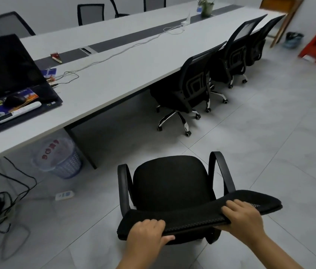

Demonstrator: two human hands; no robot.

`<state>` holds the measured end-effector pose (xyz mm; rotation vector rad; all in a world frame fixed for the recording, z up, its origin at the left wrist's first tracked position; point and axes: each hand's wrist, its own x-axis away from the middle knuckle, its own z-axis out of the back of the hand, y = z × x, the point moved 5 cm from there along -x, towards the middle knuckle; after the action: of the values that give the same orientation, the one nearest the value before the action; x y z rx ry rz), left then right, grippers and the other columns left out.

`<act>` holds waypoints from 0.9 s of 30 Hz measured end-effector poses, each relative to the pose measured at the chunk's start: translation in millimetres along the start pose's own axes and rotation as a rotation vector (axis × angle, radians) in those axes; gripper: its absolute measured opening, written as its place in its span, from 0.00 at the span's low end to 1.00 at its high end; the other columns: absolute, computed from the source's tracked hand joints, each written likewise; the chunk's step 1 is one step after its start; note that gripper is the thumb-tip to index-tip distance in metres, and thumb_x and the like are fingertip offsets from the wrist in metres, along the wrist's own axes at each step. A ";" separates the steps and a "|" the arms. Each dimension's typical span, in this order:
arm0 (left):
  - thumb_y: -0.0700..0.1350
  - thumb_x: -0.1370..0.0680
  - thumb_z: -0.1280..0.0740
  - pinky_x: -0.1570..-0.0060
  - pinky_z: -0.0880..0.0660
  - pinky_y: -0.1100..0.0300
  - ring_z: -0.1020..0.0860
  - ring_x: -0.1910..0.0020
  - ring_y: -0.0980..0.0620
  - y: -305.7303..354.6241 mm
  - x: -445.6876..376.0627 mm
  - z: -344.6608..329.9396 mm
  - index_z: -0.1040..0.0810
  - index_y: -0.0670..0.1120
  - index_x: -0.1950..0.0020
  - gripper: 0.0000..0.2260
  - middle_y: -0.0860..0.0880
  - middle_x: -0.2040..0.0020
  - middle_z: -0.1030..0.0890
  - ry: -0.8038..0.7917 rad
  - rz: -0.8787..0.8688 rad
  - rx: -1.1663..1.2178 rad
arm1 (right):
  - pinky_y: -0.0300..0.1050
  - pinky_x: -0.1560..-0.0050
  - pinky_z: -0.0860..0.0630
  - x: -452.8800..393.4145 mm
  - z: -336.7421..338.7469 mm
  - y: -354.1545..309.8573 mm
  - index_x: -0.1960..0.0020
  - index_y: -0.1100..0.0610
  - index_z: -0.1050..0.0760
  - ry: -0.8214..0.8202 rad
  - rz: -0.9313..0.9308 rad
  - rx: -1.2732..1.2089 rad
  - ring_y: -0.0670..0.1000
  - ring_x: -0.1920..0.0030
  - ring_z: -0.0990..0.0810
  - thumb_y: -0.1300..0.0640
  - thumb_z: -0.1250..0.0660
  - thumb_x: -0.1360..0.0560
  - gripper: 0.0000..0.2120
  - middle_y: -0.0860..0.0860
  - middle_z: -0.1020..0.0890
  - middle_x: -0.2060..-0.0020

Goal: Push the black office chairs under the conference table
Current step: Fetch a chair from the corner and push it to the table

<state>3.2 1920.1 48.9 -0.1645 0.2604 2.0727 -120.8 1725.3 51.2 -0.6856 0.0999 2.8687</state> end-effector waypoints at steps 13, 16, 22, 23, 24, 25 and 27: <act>0.63 0.36 0.47 0.80 0.34 0.70 0.29 0.81 0.59 26.8 -80.0 -26.9 0.23 0.51 0.74 0.21 0.55 0.80 0.27 0.025 0.228 -0.012 | 0.33 0.77 0.36 -74.1 -38.8 91.9 0.76 0.52 0.27 -0.034 0.232 -0.028 0.47 0.78 0.28 0.36 0.33 0.38 0.21 0.45 0.26 0.78; 0.62 0.36 0.47 0.81 0.35 0.71 0.29 0.82 0.59 49.6 -103.7 -34.6 0.24 0.51 0.75 0.21 0.55 0.81 0.28 0.016 0.329 -0.029 | 0.33 0.76 0.33 -96.7 -53.0 126.2 0.74 0.52 0.25 -0.109 0.310 -0.045 0.47 0.77 0.27 0.38 0.22 0.52 0.21 0.46 0.24 0.77; 0.61 0.36 0.47 0.82 0.37 0.70 0.30 0.84 0.57 50.8 -158.7 -44.5 0.25 0.50 0.76 0.20 0.53 0.83 0.29 0.003 0.407 -0.146 | 0.35 0.75 0.31 -161.7 -82.3 164.9 0.74 0.53 0.25 -0.107 0.399 -0.077 0.49 0.76 0.25 0.37 0.22 0.55 0.23 0.47 0.25 0.77; 0.62 0.35 0.47 0.82 0.36 0.70 0.30 0.84 0.57 46.7 -167.0 -43.9 0.26 0.50 0.76 0.20 0.53 0.84 0.30 0.000 0.402 -0.166 | 0.35 0.74 0.31 -171.6 -86.0 167.9 0.74 0.53 0.25 -0.104 0.394 -0.083 0.50 0.76 0.25 0.37 0.22 0.55 0.23 0.47 0.25 0.77; 0.62 0.34 0.47 0.82 0.36 0.70 0.31 0.84 0.57 41.4 -174.4 -43.3 0.27 0.50 0.76 0.20 0.53 0.84 0.30 -0.003 0.394 -0.182 | 0.36 0.74 0.31 -181.3 -89.0 169.4 0.74 0.53 0.26 -0.099 0.389 -0.083 0.50 0.75 0.26 0.38 0.22 0.55 0.23 0.47 0.25 0.77; 0.62 0.33 0.47 0.82 0.35 0.70 0.31 0.84 0.57 35.0 -180.9 -43.4 0.27 0.50 0.76 0.21 0.53 0.84 0.30 0.003 0.380 -0.195 | 0.37 0.73 0.32 -190.2 -93.6 169.5 0.75 0.54 0.26 -0.100 0.388 -0.088 0.50 0.75 0.26 0.38 0.22 0.54 0.23 0.47 0.25 0.77; 0.62 0.30 0.48 0.82 0.35 0.70 0.31 0.84 0.57 18.2 -188.4 -46.6 0.27 0.49 0.76 0.23 0.53 0.83 0.30 0.035 0.367 -0.214 | 0.38 0.71 0.34 -204.6 -105.3 167.4 0.75 0.53 0.27 -0.097 0.387 -0.108 0.50 0.75 0.26 0.38 0.22 0.53 0.23 0.47 0.26 0.77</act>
<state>80.4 1741.2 48.2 -0.3006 0.0927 2.4633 71.2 1515.3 53.8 -0.6012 0.0710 3.2936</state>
